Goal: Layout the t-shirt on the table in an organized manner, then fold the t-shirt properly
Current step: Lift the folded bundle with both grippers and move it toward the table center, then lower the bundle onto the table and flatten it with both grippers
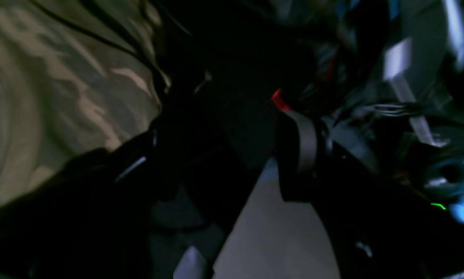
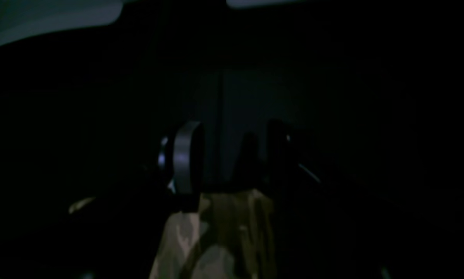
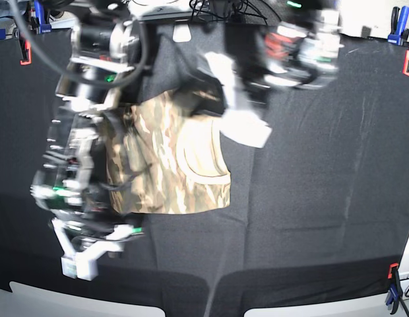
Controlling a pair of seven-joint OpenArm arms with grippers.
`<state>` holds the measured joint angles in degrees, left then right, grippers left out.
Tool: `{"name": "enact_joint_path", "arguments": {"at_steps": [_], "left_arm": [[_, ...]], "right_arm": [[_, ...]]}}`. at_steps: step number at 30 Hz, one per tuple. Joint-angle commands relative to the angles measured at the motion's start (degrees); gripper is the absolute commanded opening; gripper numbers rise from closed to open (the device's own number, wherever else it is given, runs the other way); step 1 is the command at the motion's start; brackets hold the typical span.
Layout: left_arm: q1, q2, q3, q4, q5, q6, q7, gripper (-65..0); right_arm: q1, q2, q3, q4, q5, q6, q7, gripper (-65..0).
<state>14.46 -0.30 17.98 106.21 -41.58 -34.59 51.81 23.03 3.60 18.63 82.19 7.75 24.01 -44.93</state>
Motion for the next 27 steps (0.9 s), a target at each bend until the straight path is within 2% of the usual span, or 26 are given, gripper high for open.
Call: {"name": "enact_joint_path", "arguments": {"at_steps": [1,3,5,7,8,10,14,16,19,21,22,25,27], "left_arm": [[-0.3,0.4,1.1,0.9,-0.7,0.2,-3.8,-30.2],[-0.4,0.4,2.1,0.6,0.9,1.8,-7.8,-30.2],[-0.5,0.4,2.0,-0.4,3.9,2.0,-10.4,-30.2],[-1.2,0.4,2.0,-3.1,8.9,2.1,-12.0,-30.2],[-1.7,0.4,1.9,-5.3,10.1,3.3,-13.0,-30.2],[-3.2,0.5,2.0,-10.1,9.4,6.4,-15.0,-30.2],[-6.4,0.5,2.0,-17.9,6.7,6.8,-16.3,-30.2],[-8.0,0.4,1.9,-20.9,7.8,6.8,-16.3,-30.2],[-10.2,0.4,1.9,-24.9,11.5,6.8,-16.7,-30.2],[-11.8,0.3,1.9,-27.3,16.1,6.8,-17.6,-30.2],[-12.7,0.2,1.9,-28.3,17.9,6.8,-17.6,-30.2],[-15.4,-0.9,1.9,-31.7,20.5,7.1,-17.7,-30.2],[-17.1,-2.2,1.9,-33.3,20.5,9.1,-17.9,-30.2]], "right_arm": [[2.4,0.4,0.2,-1.4,0.9,1.7,1.2,-38.9],[3.8,0.8,0.1,-6.6,1.9,5.9,1.3,-38.9],[5.9,0.9,0.1,-12.5,1.7,7.7,2.1,-38.9],[7.9,1.2,0.1,-18.7,1.0,7.7,4.3,-38.9],[8.9,1.5,0.0,-21.6,0.7,7.7,5.4,-38.9],[10.8,2.1,0.0,-26.9,-1.0,7.7,7.0,-38.9],[13.1,3.7,0.0,-33.9,-2.0,7.7,8.0,-38.9],[12.9,4.6,0.0,-34.9,-2.0,7.7,7.1,-38.9],[11.8,5.3,0.0,-35.0,-1.9,8.6,3.1,-38.9],[10.4,5.6,-0.9,-34.9,-0.6,13.6,0.1,-38.9],[9.7,5.8,-1.8,-34.9,0.6,15.0,-0.7,-38.9],[7.2,6.5,-5.0,-34.6,3.6,15.1,-1.3,-38.9],[5.7,7.0,-6.8,-33.7,4.5,15.1,-1.5,-38.9]]}}
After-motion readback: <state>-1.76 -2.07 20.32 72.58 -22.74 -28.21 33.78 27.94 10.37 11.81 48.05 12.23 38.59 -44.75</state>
